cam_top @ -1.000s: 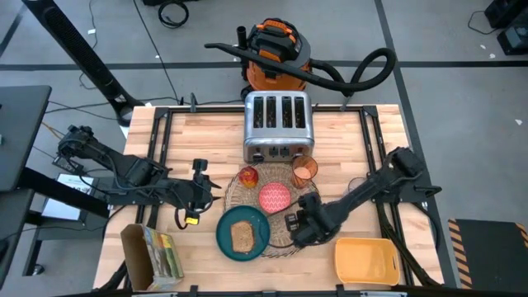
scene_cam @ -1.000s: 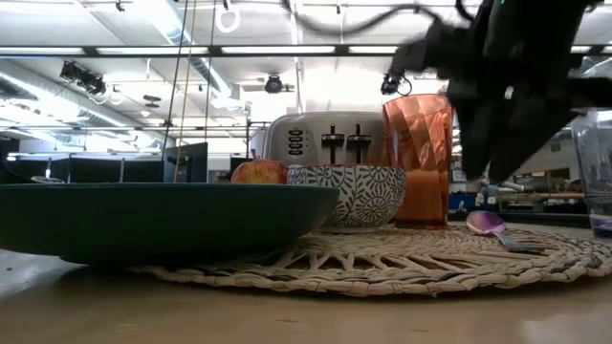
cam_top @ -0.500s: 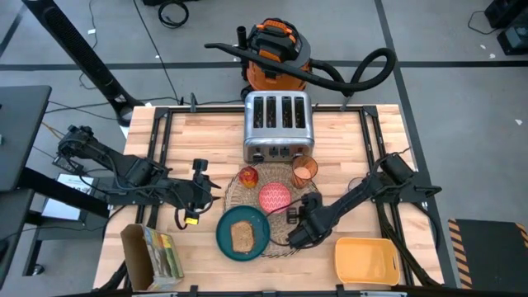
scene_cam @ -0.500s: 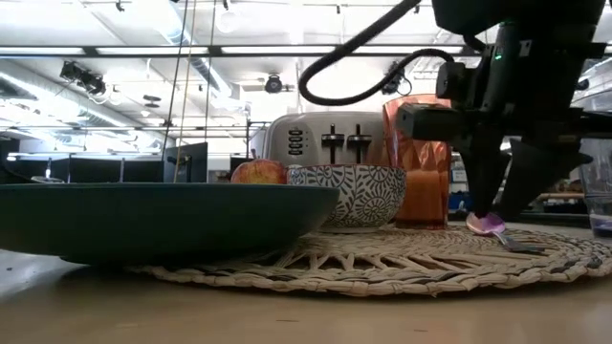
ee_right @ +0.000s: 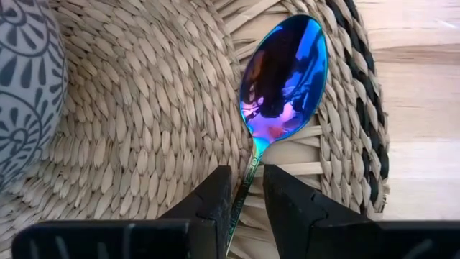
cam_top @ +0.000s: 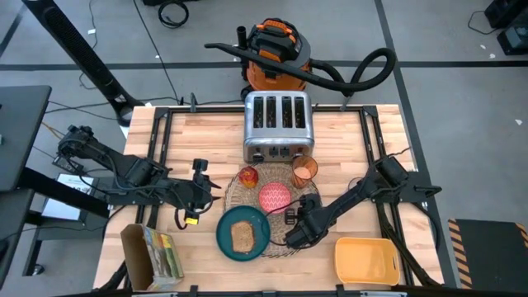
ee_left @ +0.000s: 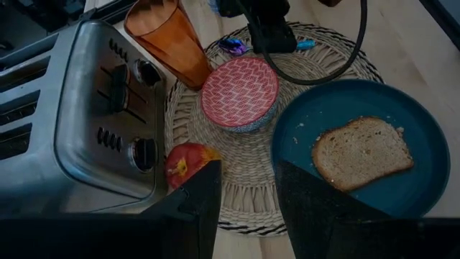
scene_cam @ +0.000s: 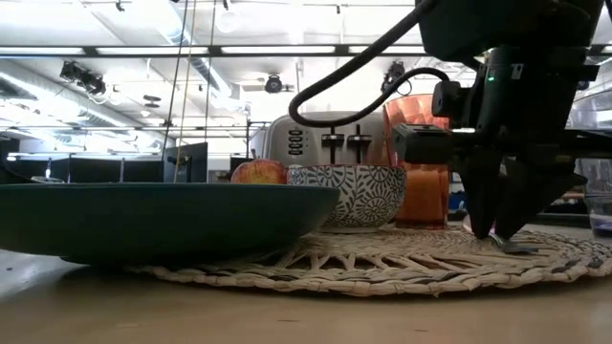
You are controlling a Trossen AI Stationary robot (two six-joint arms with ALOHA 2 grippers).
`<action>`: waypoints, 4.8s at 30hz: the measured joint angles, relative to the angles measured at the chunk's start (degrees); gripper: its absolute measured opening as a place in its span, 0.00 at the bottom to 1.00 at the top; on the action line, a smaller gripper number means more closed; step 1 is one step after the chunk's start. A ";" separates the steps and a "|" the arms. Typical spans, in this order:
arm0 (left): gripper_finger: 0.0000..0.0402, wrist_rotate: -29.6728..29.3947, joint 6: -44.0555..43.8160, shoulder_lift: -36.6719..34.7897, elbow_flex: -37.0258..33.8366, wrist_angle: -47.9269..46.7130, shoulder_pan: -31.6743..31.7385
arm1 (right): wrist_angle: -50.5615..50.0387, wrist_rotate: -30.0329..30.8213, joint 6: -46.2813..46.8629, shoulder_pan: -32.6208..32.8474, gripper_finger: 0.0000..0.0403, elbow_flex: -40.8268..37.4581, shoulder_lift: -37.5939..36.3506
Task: Arrange a breakfast setting
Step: Put the blue spoon on the brown placemat to the right of the red patterned bowl, then pour the yellow cereal from the cereal box into the red patterned bowl
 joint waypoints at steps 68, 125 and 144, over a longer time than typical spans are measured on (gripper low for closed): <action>0.32 8.60 -56.41 15.49 39.72 -14.61 -20.31 | -25.61 29.60 -70.34 3.78 0.24 32.87 -4.17; 0.20 38.07 -128.98 21.66 25.62 -41.03 -27.32 | -2.99 40.25 -107.62 -0.62 0.24 15.82 -10.74; 0.01 30.48 -103.55 18.95 32.43 -46.45 -26.73 | 13.55 26.43 -117.35 -0.21 0.20 9.36 -11.01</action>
